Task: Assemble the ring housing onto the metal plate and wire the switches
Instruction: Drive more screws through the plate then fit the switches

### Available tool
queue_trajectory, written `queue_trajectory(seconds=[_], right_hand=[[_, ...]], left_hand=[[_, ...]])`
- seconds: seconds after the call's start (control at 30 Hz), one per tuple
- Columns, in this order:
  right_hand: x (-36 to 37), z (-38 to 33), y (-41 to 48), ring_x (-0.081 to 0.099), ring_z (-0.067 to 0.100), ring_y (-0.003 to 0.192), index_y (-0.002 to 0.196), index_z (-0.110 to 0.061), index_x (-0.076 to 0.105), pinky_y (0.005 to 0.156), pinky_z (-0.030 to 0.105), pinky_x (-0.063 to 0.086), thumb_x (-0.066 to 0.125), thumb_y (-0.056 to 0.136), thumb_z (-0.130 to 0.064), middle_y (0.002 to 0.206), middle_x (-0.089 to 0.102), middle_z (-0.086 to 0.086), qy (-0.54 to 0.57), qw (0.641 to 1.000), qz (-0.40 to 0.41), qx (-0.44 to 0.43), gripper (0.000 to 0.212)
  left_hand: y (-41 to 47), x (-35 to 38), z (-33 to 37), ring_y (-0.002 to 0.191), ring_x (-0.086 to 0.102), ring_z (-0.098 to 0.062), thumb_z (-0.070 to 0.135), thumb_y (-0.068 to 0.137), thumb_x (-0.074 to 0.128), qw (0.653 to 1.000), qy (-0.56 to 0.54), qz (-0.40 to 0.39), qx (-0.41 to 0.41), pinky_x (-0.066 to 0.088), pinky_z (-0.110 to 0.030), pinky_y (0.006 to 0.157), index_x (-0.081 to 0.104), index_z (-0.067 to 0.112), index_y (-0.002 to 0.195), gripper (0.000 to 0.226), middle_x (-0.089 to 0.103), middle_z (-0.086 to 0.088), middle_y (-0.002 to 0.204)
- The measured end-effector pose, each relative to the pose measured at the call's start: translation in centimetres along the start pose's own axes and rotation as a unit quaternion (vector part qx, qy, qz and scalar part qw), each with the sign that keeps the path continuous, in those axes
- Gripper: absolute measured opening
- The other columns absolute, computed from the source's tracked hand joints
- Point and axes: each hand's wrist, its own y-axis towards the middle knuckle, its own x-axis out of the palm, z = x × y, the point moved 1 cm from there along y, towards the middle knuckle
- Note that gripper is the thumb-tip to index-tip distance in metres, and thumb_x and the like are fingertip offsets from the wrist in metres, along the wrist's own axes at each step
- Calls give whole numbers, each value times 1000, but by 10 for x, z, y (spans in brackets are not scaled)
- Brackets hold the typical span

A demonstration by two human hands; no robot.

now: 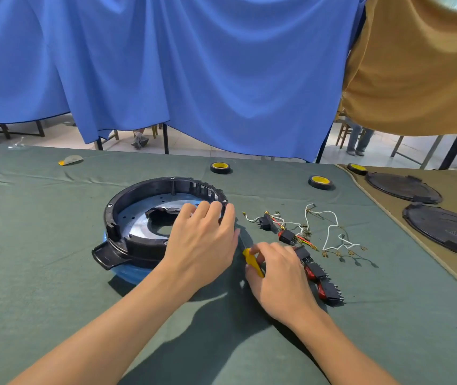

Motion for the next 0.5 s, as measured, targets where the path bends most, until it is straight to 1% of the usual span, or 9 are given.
queue_trajectory(seconds=[0.07, 0.13, 0.2, 0.27, 0.37, 0.5], right_hand=[[0, 1, 2, 47, 21, 103, 112, -24, 59, 87, 35, 38, 57, 88, -31, 106, 60, -3, -23, 1000, 1, 3, 25], [0, 3, 3, 46, 21, 103, 112, -27, 59, 87, 36, 34, 56, 88, -31, 106, 61, -5, -43, 999, 7, 13, 25], [0, 5, 4, 46, 20, 102, 112, -29, 59, 86, 36, 33, 54, 88, -32, 105, 62, -6, -69, 997, 15, 17, 24], [-1, 7, 6, 47, 20, 101, 110, -30, 59, 85, 36, 33, 52, 89, -33, 104, 62, -7, -85, 996, 22, 23, 22], [-2, 10, 7, 47, 22, 100, 111, -27, 59, 86, 37, 35, 51, 91, -32, 105, 62, -4, -66, 998, 9, 23, 22], [-12, 13, 14, 51, 24, 101, 108, -23, 65, 89, 38, 42, 54, 93, -38, 104, 63, 0, -7, 999, -31, 21, 24]], left_hand=[[4, 7, 7, 69, 59, -28, 33, 86, 63, 999, 30, -27, -8, 40, -35, 60, 70, 5, 100, 32, 64, -7, 78], [2, 16, 11, 62, 59, -26, 26, 80, 68, 997, 70, -39, 2, 41, -32, 56, 72, 3, 107, 35, 64, -6, 71], [-2, 22, 11, 54, 55, -23, 14, 76, 64, 993, 112, -23, 26, 38, -29, 51, 71, 2, 115, 42, 62, -4, 65], [-4, 24, 8, 50, 53, -21, 9, 74, 59, 990, 134, 1, 47, 35, -28, 49, 70, 2, 118, 45, 60, -3, 64], [-7, 24, 5, 49, 52, -21, 9, 75, 62, 988, 140, 20, 62, 34, -29, 49, 70, 2, 117, 44, 59, -3, 63], [-12, 22, -5, 49, 51, -21, 18, 75, 72, 989, 130, 28, 70, 34, -30, 49, 70, 3, 117, 44, 56, -1, 63]])
